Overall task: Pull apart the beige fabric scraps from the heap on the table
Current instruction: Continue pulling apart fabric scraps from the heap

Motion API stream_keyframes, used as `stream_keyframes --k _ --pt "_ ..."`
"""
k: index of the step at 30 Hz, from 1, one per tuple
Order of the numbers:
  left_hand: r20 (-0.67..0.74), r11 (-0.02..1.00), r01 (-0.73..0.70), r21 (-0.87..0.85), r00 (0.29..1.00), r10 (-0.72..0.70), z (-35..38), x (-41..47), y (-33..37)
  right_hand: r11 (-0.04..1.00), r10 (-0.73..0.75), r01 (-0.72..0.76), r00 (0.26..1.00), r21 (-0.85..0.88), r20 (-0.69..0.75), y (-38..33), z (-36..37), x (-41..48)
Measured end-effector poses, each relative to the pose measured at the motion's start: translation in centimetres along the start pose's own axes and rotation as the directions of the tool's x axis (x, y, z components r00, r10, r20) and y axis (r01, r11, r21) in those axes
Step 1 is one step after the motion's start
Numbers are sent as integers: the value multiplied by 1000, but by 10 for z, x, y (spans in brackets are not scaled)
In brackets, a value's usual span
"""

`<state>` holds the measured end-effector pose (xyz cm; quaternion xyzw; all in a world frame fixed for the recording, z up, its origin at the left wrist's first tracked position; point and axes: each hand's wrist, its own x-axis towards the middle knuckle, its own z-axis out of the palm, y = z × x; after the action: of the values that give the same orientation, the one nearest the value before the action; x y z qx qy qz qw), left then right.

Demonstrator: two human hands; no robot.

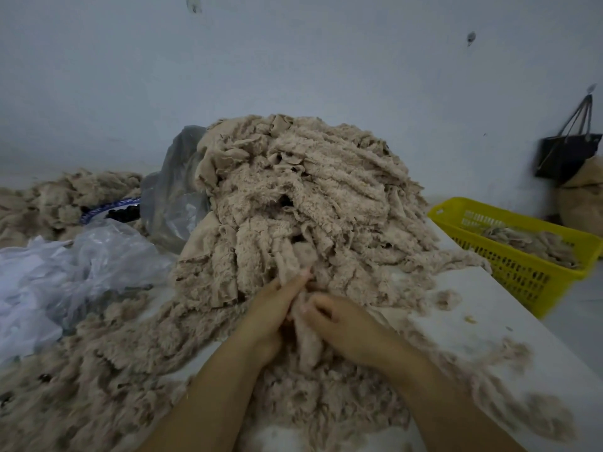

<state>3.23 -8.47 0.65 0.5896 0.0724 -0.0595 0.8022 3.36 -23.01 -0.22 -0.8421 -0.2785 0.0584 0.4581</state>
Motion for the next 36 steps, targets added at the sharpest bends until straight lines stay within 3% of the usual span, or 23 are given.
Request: stream_keyframes --k 3,6,8,10,13,17,20,21,23,26,29,31,34,36 --pt "-35 949 87 -303 994 -102 -16 5 6 999 5 1 982 -33 188 2 1 -1" --pt "-72 928 24 -371 996 -55 -23 11 9 1000 23 -22 994 -14 107 10 -5 -1" --pt "-100 969 -80 -233 993 58 -18 9 7 996 86 -86 996 18 -28 11 -6 -2" --pt "7 990 -136 39 991 136 -7 2 1 959 193 -158 972 234 -134 9 -6 -2" --pt "254 844 -264 467 954 158 2 -11 -2 847 254 -168 961 504 -107 14 -10 1" --pt "542 613 -444 654 840 30 13 -25 3 784 273 -181 960 594 -67 13 -13 2" --pt "664 559 -507 656 740 -108 30 -33 -8 776 341 -207 932 596 -121 12 -16 5" --pt "657 574 -499 649 748 -92 33 -33 -11 745 360 -175 918 644 -168 11 -19 6" --pt "546 658 -408 633 838 -5 31 -27 -13 652 405 -83 878 754 -254 11 -26 6" --pt "207 859 -221 462 969 138 19 -18 -9 626 426 -13 843 780 -328 11 -31 1" --pt "-22 855 -234 462 961 275 5 -11 0 668 536 -153 778 728 -328 8 -27 1" --pt "-61 875 -234 425 956 286 -1 -9 3 649 585 -216 755 729 -297 6 -27 -1" --pt "1 985 -158 64 987 158 -5 -12 8 600 610 -160 725 784 -319 10 -33 1" --pt "58 984 -73 -163 995 83 -8 -13 15 586 572 -90 750 806 -332 8 -35 -1"
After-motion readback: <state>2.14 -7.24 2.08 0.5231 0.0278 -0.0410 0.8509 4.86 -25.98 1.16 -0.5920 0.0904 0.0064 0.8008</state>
